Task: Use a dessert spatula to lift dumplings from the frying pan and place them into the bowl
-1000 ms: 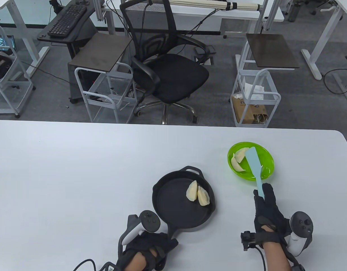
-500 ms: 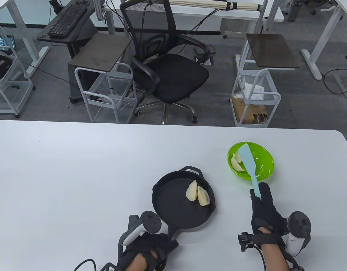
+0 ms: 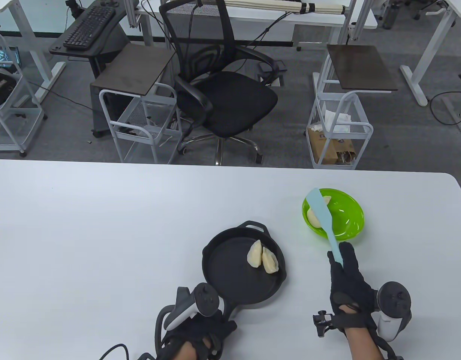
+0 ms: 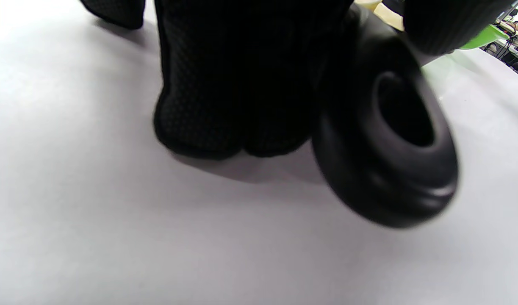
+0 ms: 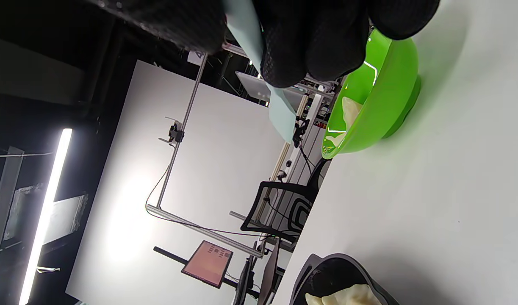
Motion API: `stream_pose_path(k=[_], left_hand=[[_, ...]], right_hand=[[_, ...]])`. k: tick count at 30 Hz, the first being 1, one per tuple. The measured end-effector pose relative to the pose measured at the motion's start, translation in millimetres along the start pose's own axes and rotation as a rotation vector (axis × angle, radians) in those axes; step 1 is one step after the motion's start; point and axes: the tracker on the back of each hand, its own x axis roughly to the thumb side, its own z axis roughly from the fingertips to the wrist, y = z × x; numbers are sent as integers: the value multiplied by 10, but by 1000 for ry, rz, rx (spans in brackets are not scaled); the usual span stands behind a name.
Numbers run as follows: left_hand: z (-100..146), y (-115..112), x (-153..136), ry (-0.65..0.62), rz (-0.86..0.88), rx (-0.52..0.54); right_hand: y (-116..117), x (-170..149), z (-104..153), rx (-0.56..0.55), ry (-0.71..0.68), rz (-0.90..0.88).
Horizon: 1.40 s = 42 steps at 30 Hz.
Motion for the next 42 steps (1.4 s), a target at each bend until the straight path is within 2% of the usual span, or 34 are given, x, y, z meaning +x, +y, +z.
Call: stream_pose_path(k=[11,42], left_hand=[[-18,-1,-10,-8,1,-39],[-32,-2,-26,-12,17,-46]], right_hand=[[18,142,67,2,-76,15],[149,595,285,27,-344,426]])
